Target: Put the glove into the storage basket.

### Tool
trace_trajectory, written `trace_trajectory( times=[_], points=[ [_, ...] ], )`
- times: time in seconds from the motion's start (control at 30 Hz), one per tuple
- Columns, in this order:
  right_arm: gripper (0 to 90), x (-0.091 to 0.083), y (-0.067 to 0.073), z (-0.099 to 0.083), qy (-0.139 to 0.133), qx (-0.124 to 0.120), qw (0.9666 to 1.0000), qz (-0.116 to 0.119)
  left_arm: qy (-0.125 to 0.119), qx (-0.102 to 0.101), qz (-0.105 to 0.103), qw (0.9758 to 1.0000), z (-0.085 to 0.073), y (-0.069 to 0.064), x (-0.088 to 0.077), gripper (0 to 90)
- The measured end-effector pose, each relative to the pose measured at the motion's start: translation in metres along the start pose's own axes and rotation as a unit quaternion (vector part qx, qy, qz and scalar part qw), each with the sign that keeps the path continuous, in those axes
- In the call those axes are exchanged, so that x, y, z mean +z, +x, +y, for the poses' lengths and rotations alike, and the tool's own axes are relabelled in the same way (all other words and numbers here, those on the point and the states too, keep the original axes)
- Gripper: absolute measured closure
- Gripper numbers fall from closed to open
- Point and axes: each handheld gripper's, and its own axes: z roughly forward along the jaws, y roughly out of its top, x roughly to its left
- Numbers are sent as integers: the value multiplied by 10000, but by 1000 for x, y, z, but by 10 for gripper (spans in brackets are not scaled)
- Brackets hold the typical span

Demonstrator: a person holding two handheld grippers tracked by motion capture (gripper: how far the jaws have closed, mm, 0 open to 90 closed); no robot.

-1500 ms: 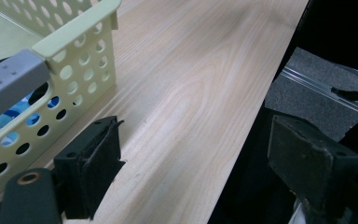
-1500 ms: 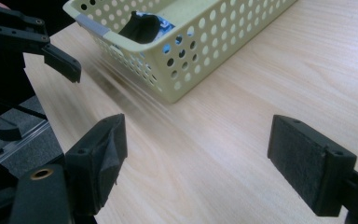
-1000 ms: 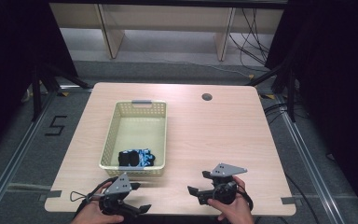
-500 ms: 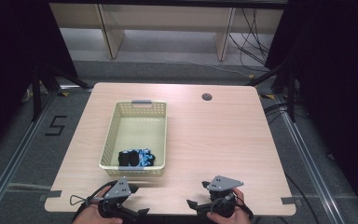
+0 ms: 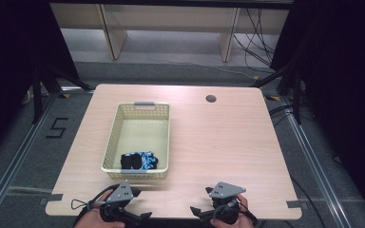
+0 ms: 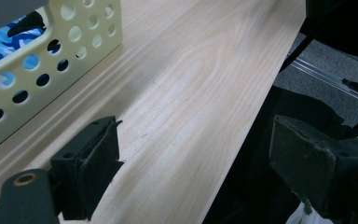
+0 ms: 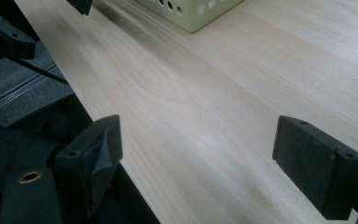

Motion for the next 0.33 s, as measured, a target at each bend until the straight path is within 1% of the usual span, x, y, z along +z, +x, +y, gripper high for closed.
trace_trajectory(
  times=[0.07,0.1,0.13,0.17,0.2,0.23,0.27,0.3,0.33],
  points=[
    [171,-1,0,0,-20,-21,10000,-93,-47,-32,41,10000,0,0,1,157],
    [171,-1,0,0,-21,-21,10000,-87,-103,-116,-58,9999,0,-1,1,157],
    [171,-1,0,0,-21,-21,10000,-87,-103,-116,-58,9999,0,-1,1,157],
    [171,-1,0,0,-20,-37,10000,-4,15,36,10,10000,0,1,-1,157],
    [171,-1,-1,0,44,-60,10000,63,-18,-15,12,10000,0,0,-1,157],
    [171,-1,-1,0,40,-26,10000,64,-101,-88,-31,9999,0,-1,0,157],
    [171,-1,-1,0,4,-74,10000,-24,-80,-66,-29,9999,0,-1,0,157],
    [171,-2,-1,0,13,-69,10000,-12,-70,-74,-30,9999,0,-1,0,157],
    [171,-2,0,0,8,12,10000,-21,-70,-74,-30,9999,0,-1,0,157]
  ],
)
